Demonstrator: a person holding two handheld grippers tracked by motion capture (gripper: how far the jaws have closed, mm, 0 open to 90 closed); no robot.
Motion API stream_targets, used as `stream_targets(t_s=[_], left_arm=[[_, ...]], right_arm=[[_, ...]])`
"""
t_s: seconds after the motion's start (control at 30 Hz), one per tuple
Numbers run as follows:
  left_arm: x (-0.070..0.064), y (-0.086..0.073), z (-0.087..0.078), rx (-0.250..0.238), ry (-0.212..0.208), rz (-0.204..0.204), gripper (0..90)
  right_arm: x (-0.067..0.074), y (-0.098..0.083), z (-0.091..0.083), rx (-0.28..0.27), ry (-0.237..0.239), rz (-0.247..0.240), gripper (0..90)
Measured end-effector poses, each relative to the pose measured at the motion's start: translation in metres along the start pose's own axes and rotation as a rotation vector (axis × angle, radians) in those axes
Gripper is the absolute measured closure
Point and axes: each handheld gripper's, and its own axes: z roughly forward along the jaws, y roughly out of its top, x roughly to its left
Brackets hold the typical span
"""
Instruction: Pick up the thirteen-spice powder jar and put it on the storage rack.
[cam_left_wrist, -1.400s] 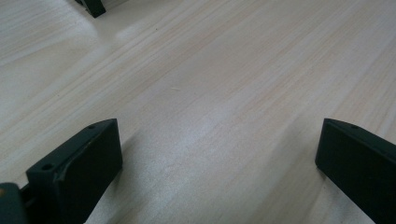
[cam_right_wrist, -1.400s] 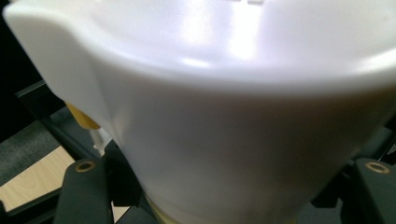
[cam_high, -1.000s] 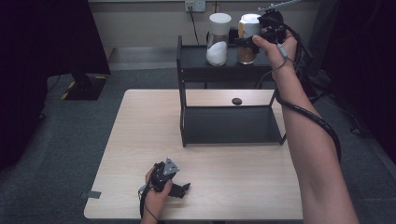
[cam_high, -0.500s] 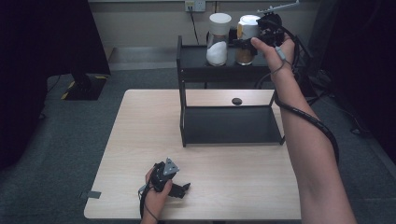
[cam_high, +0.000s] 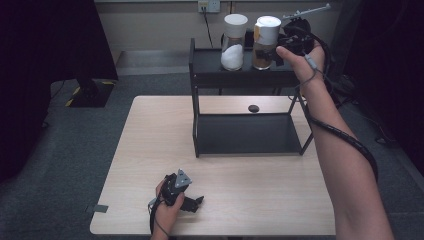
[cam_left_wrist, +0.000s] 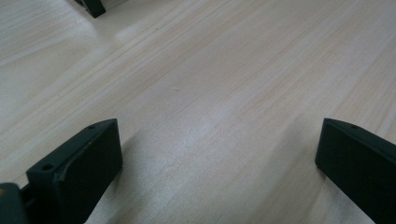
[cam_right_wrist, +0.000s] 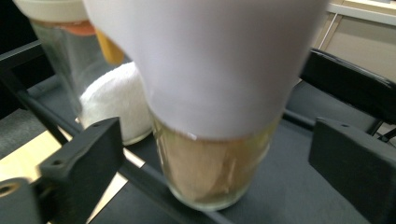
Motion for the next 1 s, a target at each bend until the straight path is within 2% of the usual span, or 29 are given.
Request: stream_targets(t_s=[0.1, 0.17, 0.3, 0.67, 1.0], left_arm=[[0.0, 0.0, 0.0, 0.0, 0.0, 0.0, 0.0], [0.0, 0.0, 0.0, 0.0, 0.0, 0.0, 0.0], [0.0, 0.0, 0.0, 0.0, 0.0, -0.001, 0.0], [0.0, 0.0, 0.0, 0.0, 0.0, 0.0, 0.0], [0.0, 0.0, 0.0, 0.0, 0.0, 0.0, 0.0]], right_arm=[[0.0, -0.007, -0.007, -0.012, 0.002, -0.007, 0.2], [-0.003, -0.012, -0.01, -0.016, 0.019, 0.01, 0.1], [0.002, -0.022, -0.015, -0.026, 0.008, 0.014, 0.1], [0.015, -0.043, -0.02, -0.04, 0.025, 0.002, 0.3], [0.017, -0.058, -0.021, -0.045, 0.047, -0.003, 0.4]])
